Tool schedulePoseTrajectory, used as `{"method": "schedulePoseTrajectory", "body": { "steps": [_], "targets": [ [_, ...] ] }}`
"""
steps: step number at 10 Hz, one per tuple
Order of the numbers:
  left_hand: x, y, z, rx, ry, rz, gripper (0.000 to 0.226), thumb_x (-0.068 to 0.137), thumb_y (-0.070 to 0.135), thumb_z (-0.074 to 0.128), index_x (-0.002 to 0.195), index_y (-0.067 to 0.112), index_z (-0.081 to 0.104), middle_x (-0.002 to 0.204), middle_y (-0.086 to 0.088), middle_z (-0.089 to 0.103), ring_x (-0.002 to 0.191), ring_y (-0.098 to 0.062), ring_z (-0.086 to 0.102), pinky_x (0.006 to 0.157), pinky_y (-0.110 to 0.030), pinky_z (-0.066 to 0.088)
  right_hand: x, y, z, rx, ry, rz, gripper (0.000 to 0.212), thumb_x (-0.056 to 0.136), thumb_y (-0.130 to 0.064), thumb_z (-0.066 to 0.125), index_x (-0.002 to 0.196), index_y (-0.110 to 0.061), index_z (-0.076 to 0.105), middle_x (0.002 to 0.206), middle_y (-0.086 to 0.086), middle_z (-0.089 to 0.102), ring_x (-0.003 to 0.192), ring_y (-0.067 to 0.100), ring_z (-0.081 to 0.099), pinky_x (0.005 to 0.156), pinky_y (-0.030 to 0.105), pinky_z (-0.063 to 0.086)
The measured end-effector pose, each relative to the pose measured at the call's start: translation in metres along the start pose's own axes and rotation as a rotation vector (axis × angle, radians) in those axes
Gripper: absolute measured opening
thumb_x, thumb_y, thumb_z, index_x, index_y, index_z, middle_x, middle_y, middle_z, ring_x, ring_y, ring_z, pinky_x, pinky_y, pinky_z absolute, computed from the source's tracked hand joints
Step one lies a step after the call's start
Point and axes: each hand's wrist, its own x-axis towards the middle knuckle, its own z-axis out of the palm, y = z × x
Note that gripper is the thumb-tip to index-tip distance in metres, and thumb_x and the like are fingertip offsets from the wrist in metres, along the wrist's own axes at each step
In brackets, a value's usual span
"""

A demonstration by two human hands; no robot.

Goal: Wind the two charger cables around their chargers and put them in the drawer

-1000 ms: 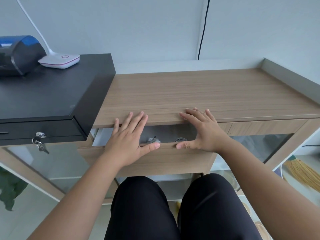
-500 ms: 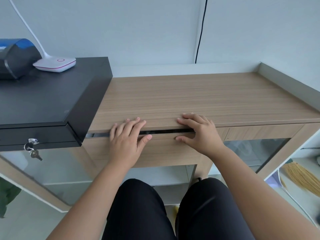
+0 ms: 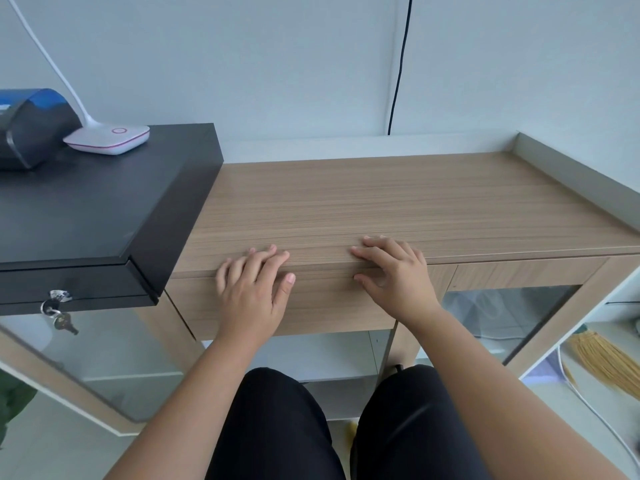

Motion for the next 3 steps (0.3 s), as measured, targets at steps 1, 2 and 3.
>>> {"method": "schedulePoseTrajectory", "body": {
  "steps": [1, 2, 3],
  "targets": [
    [0.003, 0.004, -0.004, -0.005, -0.031, -0.022, 0.040, 0.096, 0.047, 0.038, 0.120, 0.027, 0.064, 0.129, 0.007, 0.062, 0.121, -0.025, 0.053, 0.106, -0.046, 0.027, 0.003, -0.003, -0.007, 0.059, -0.084, 0.045, 0.040, 0.076, -0.031, 0.073, 0.115, -0.033, 0.066, 0.124, -0.010, 0.062, 0.118, 0.019, 0.055, 0.096, 0.036, 0.037],
    [0.007, 0.005, -0.013, -0.002, -0.037, -0.031, 0.038, 0.096, 0.049, 0.036, 0.112, 0.030, 0.065, 0.119, 0.011, 0.064, 0.107, -0.021, 0.055, 0.095, -0.042, 0.034, 0.005, -0.013, -0.033, 0.277, -0.101, 0.118, 0.033, 0.082, -0.031, 0.071, 0.115, -0.033, 0.065, 0.120, -0.015, 0.061, 0.112, -0.002, 0.053, 0.099, 0.030, 0.042],
    [0.030, 0.010, -0.019, -0.066, -0.116, -0.054, 0.046, 0.096, 0.054, 0.028, 0.099, 0.030, 0.066, 0.103, 0.011, 0.062, 0.096, -0.022, 0.053, 0.080, -0.035, 0.033, 0.013, -0.033, -0.073, 0.612, 0.066, 0.215, 0.028, 0.086, -0.027, 0.069, 0.112, -0.034, 0.065, 0.113, -0.018, 0.065, 0.109, -0.004, 0.056, 0.096, 0.024, 0.045]
  ]
}}
